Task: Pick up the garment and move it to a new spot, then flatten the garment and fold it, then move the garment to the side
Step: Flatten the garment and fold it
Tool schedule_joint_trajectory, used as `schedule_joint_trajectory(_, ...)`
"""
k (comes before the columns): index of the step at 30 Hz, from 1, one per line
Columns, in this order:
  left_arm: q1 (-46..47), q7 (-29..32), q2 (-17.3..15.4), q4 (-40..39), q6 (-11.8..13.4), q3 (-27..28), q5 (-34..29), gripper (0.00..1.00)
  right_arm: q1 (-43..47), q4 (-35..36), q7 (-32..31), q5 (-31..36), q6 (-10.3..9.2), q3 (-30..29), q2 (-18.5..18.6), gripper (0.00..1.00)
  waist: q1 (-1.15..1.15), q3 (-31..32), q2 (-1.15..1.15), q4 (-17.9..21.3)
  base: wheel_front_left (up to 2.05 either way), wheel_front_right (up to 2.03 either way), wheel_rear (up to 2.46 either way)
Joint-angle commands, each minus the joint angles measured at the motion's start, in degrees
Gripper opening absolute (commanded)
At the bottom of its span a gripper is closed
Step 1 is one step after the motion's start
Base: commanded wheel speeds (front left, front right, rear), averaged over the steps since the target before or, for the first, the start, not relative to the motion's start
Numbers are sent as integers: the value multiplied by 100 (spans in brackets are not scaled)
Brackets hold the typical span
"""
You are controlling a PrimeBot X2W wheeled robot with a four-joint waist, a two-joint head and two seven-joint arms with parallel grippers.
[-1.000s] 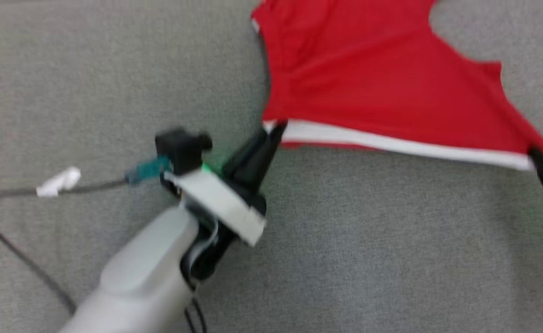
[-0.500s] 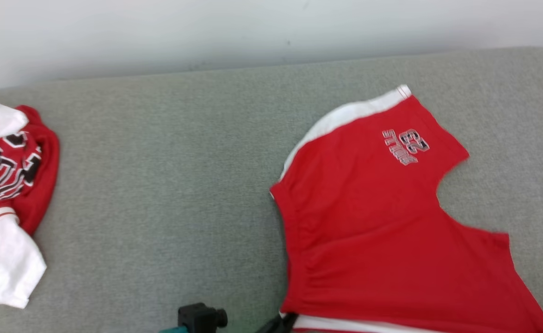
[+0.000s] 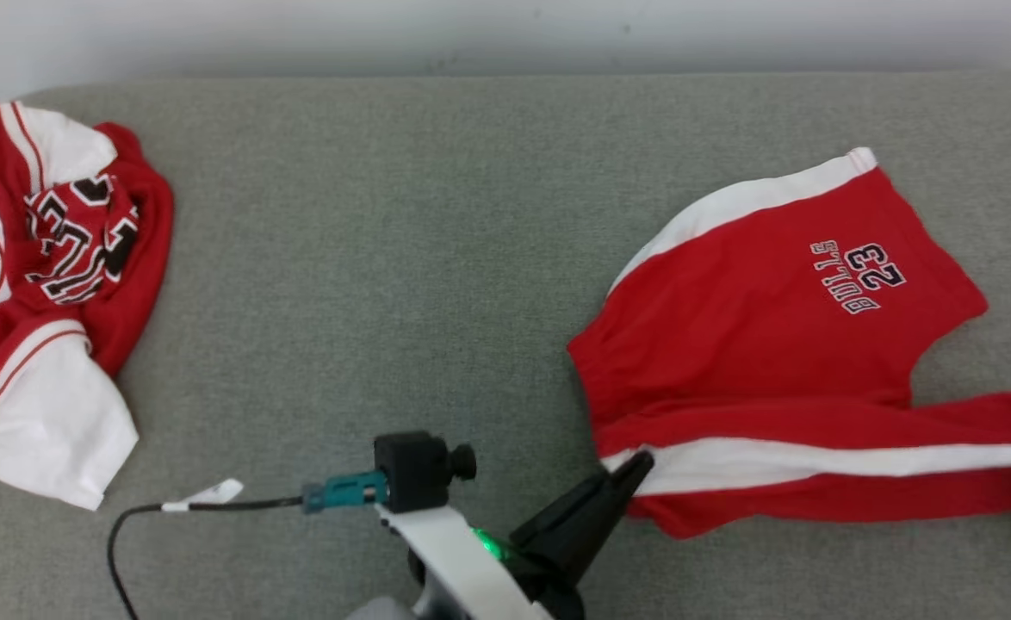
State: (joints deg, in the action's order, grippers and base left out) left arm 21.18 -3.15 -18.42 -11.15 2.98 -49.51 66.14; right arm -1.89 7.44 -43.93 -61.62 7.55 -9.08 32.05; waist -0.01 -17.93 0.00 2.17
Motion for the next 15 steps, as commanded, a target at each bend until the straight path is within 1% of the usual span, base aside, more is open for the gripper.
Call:
schedule_joint_trajectory(1, 174, 113, 151, -37, 81, 84, 193, 0, -396, -107, -202, 151, -11, -18, -67, 0, 1, -271, 0, -285, 0, 0, 0)
schedule_joint_trajectory(3, 379, 272, 365, -26, 208, 206, 426, 0, -891, -273, -470, 383, -11, -60, -141, 0, 1, -411, 0, -413, 0, 0, 0)
schedule_joint_trajectory(5, 580, 301, 580, 57, 367, 359, 579, 0, -1362, -469, -696, 589, -11, -124, -250, 0, 1, -536, 0, -520, 0, 0, 0)
schedule_joint_trajectory(7, 842, 304, 701, 170, 478, 419, 469, 0, -1802, -681, -871, 841, -11, -203, -344, 0, 1, -650, 0, -614, 0, 0, 0)
schedule_joint_trajectory(10, 1109, 312, 927, 407, 603, 465, 457, 0, -2454, -1008, -1022, 1237, -11, -335, -520, 0, 1, -829, 0, -717, 0, 0, 0)
schedule_joint_trajectory(15, 1562, 282, 1261, 915, 681, 519, 471, 0, -3278, -1473, -1154, 1879, -11, -526, -786, 0, 1, -1088, 0, -910, 0, 0, 0)
